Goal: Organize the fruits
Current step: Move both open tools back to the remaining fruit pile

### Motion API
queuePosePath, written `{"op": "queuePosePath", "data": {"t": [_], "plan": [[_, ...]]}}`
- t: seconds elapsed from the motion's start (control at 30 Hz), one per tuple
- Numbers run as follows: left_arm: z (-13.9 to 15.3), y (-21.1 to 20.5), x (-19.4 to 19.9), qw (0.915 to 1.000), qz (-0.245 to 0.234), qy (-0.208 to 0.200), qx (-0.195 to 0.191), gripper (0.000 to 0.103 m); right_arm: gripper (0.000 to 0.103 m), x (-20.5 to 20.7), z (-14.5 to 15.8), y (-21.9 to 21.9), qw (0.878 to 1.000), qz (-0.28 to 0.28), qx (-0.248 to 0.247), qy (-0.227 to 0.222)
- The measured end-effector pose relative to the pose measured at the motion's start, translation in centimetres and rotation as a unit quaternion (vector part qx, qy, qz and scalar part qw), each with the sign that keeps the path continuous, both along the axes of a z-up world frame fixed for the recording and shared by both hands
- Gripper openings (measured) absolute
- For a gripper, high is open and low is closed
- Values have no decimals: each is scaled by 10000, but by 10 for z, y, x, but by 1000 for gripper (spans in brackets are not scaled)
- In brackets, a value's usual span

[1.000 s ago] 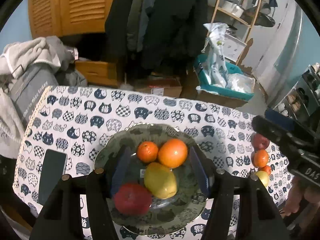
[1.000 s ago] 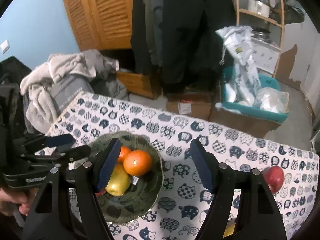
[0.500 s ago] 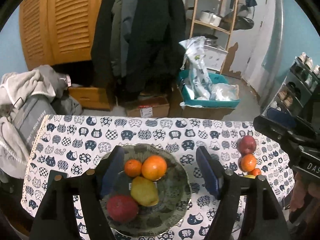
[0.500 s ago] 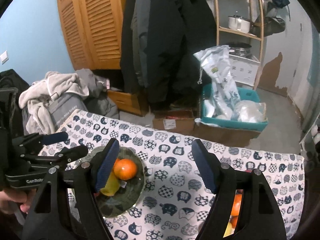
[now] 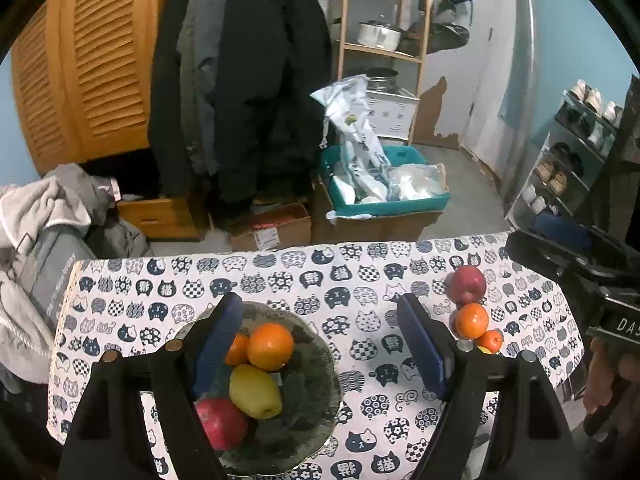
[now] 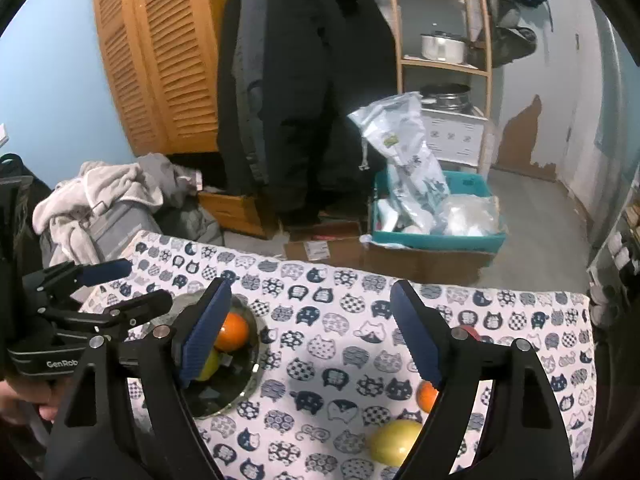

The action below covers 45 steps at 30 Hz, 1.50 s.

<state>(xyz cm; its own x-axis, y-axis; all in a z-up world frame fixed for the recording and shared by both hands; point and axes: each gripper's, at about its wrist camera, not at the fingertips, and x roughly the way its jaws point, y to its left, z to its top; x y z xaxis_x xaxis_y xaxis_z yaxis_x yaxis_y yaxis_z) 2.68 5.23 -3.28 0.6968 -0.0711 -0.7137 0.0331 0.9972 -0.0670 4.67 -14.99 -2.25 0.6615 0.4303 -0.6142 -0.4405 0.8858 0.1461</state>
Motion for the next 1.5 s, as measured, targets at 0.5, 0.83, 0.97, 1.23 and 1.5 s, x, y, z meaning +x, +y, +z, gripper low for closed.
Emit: {"op": "queuePosePath", "data": {"t": [0.5, 0.83, 0.97, 1.23, 1.5], "plan": [[-13, -61, 10, 9974, -555, 191, 414, 81, 85, 4, -17, -61, 9989, -391, -154, 230], [-42, -97, 17, 9924, -1006, 499, 510, 81, 85, 14, -51, -104, 9952, -673, -339, 622], [-58, -110, 21, 9896, -1133, 739, 481, 81, 85, 18, -72, -119, 9925, -796, -399, 833], [-87, -133, 27, 9836, -1350, 1048, 571, 81, 85, 29, -122, -139, 9842, -945, -575, 1383], [-119, -149, 36, 9773, -1474, 1358, 683, 81, 85, 36, -163, -147, 9751, -966, -684, 1873]]}}
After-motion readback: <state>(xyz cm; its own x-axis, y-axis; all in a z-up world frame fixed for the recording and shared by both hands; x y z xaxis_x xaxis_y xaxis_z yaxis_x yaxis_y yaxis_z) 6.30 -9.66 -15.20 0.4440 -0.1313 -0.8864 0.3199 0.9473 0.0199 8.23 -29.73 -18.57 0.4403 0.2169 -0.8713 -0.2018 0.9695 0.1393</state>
